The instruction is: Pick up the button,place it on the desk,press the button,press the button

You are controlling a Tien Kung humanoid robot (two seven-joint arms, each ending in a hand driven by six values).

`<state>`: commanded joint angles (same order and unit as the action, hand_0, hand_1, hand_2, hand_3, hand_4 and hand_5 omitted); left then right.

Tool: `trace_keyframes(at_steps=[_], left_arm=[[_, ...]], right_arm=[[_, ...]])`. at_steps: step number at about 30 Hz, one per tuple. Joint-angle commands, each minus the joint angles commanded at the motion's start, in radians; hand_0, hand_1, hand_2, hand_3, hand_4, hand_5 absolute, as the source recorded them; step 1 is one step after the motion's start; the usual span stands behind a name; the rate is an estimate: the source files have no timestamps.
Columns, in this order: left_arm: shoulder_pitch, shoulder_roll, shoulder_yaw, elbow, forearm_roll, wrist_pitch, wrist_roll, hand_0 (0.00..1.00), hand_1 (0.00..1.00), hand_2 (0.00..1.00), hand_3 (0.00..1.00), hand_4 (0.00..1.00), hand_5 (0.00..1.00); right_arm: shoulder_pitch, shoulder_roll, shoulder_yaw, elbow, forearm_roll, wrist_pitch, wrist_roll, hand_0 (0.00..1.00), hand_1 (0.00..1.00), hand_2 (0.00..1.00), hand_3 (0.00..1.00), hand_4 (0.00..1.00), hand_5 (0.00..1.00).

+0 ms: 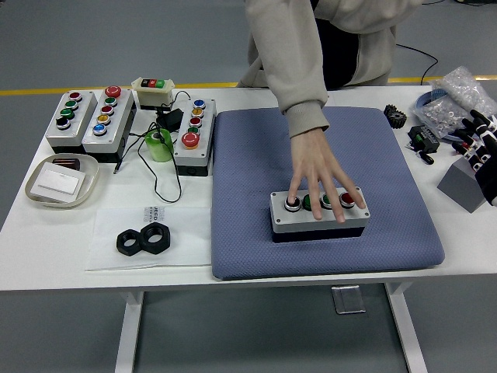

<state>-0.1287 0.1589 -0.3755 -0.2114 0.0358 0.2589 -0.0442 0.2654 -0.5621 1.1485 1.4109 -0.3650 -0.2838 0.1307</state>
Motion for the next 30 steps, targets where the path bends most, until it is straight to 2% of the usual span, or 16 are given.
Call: trace_keyframes(at_steps=[13,30], left_arm=[[0.008,0.0,-0.004,-0.001,0.009,-0.001,0.0,0.74,0.827,0.85,0.822,0.622,0.998],[-0.009,-0.001,0.016,0.0,-0.023,-0.002,-0.008,0.743,0.827,0.85,0.822,0.623,0.998]], right_arm=[[-0.006,0.006,0.0,-0.001,-0.014,-0.004,-0.016,0.924,0.835,0.862,0.832,0.561,0.48],[0.006,0.011,0.009,-0.001,-0.028,-0.014,-0.021,0.924,0.834,0.86,0.83,0.558,0.488]])
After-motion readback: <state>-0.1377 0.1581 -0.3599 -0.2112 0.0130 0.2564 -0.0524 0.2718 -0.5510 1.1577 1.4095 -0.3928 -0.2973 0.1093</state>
